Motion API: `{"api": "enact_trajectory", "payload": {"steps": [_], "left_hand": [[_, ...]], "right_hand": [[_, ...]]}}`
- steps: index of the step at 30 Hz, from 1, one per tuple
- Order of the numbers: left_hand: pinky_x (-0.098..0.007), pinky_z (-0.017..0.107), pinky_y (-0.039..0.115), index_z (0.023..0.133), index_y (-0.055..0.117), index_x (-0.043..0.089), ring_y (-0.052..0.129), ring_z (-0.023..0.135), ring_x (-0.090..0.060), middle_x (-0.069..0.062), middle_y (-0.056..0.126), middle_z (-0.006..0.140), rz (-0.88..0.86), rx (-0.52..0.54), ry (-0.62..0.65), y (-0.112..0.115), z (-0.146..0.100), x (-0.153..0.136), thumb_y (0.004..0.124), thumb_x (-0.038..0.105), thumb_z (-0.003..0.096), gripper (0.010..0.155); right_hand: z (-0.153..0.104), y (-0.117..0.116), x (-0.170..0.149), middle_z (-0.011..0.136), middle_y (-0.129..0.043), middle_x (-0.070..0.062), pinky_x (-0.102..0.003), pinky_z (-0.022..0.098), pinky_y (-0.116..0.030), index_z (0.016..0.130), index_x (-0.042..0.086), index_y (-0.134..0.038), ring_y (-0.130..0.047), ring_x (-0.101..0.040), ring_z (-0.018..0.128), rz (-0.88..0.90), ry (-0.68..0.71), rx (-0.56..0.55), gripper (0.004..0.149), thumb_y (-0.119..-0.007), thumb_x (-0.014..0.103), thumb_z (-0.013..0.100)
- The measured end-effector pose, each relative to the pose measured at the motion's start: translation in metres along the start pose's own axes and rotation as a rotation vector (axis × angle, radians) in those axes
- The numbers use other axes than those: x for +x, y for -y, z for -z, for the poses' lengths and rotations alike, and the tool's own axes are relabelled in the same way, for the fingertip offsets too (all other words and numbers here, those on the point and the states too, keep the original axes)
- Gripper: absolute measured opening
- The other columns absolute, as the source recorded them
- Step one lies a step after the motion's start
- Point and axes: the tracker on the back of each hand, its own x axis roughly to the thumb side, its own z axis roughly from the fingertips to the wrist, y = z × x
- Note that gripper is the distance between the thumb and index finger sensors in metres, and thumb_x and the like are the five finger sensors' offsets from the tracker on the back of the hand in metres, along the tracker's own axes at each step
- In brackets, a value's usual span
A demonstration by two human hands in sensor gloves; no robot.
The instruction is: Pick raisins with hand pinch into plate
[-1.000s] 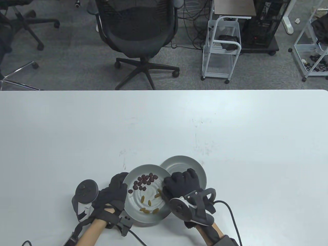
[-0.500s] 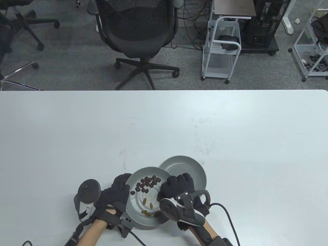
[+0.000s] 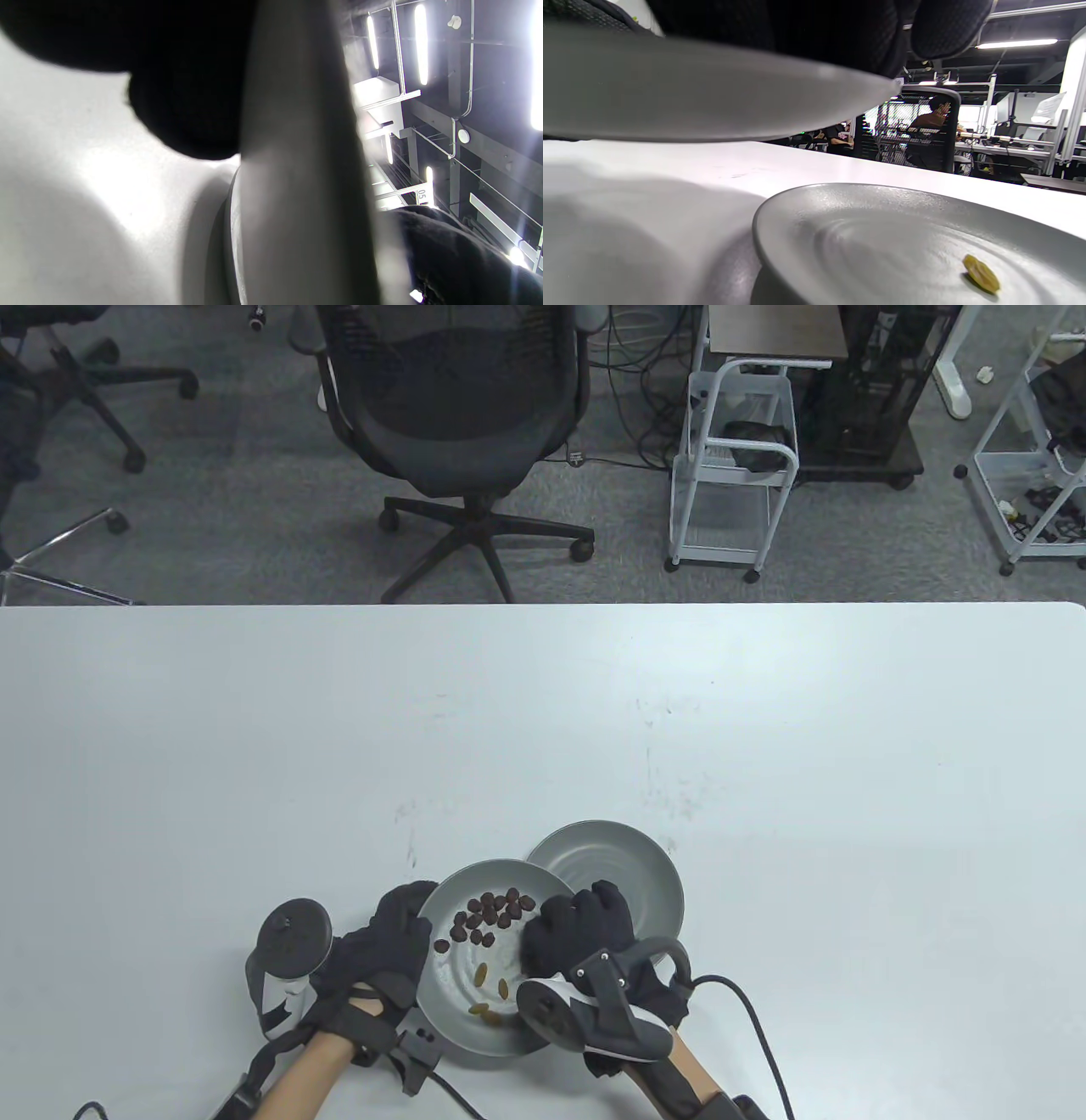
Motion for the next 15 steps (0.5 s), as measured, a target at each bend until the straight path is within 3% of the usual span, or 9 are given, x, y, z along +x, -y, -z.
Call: {"api": "enact_trajectory", "payload": {"steps": [6, 15], "left_hand": [[-0.039, 0.014, 0.092, 0.099, 0.06, 0.012, 0.106, 0.024, -0.027, -0.016, 0.091, 0.074, -0.008, 0.002, -0.003, -0.0007, 0.0003, 0.0002, 0.067, 0.033, 0.0477, 0.056], [-0.039, 0.014, 0.092, 0.099, 0.06, 0.012, 0.106, 0.024, -0.027, -0.017, 0.091, 0.074, -0.003, -0.002, -0.007, -0.0008, 0.0005, 0.0, 0.067, 0.033, 0.0476, 0.056]], "right_hand": [[0.0001, -0.0001, -0.0048, 0.081, -0.085, -0.009, -0.066, 0.069, -0.063, 0.085, 0.018, -0.089, -0.088, -0.029, 0.063, 0.021, 0.014, 0.014, 0.042, -0.084, 0.037, 0.048], [0.0005, 0.0001, -0.0087, 0.089, -0.079, -0.01, -0.067, 0.071, -0.059, 0.094, 0.018, -0.083, -0.084, -0.031, 0.071, 0.033, 0.045, 0.142, 0.048, -0.085, 0.035, 0.049]]}}
